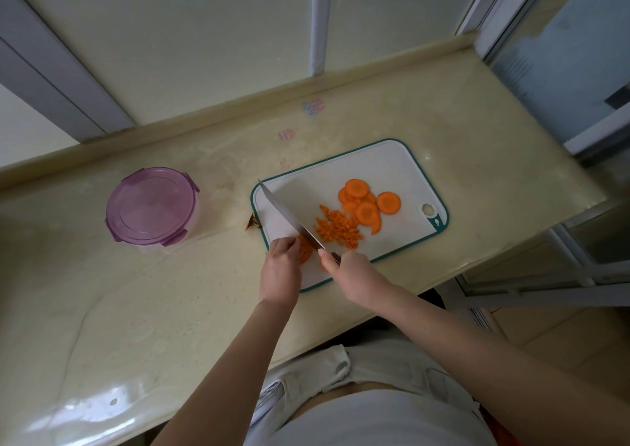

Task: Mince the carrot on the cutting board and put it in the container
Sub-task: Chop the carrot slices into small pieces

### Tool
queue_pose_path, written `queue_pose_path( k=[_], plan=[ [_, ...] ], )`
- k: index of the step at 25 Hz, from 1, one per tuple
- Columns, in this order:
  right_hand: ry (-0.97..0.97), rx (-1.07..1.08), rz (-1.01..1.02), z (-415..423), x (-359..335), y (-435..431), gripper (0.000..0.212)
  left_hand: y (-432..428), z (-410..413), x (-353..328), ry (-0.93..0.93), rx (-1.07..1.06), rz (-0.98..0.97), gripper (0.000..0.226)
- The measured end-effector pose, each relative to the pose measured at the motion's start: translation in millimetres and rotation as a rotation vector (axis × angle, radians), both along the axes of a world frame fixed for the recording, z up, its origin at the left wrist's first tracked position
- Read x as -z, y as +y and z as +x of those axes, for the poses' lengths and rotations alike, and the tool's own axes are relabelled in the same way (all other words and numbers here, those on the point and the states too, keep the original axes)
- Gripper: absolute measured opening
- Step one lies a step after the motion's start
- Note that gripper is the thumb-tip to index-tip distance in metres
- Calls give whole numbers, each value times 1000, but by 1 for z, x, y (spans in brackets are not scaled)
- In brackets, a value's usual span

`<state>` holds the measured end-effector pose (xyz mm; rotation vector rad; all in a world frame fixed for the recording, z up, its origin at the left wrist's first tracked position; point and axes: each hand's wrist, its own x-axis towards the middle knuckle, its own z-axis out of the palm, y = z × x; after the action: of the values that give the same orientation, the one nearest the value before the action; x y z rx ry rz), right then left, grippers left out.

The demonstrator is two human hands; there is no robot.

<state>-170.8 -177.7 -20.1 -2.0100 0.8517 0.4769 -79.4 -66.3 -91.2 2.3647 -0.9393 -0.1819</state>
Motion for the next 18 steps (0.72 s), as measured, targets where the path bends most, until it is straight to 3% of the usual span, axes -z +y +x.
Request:
queue_pose_path(
  k=[4,10,15,18],
  plan=[
    [-23,-8,-101,1,17,7,57,1,0,2,44,-9,-15,31],
    [-41,87,7,2,18,-13,57,2,0,1,-11,15,10,35],
    [-99,246,46,6,18,-26,56,-1,3,-3,8,-12,27,18],
    [-111,293,87,4,17,-33,56,-3,-3,-8,-27,-11,77,29]
  ],
)
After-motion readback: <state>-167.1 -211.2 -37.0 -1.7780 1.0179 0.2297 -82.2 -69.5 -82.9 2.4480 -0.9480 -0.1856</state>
